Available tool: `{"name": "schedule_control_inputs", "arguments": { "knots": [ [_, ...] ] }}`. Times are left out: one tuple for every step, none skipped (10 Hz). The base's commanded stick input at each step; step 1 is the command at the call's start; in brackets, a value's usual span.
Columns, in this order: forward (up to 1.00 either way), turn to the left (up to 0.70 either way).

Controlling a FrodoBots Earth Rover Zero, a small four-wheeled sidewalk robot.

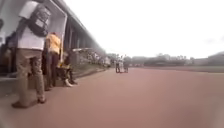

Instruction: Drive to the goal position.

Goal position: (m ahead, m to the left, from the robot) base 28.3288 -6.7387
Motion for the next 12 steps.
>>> {"name": "schedule_control_inputs", "arguments": {
  "knots": [
    [0.7,0.01],
    [0.7,0.01],
    [0.7,0.01],
    [0.7,0.01],
    [0.7,0.01],
    [0.7,0.01],
    [0.7,0.01],
    [0.7,0.01],
    [0.7,0.01],
    [0.7,0.01],
    [0.7,0.01],
    [0.7,0.01]
  ]
}}
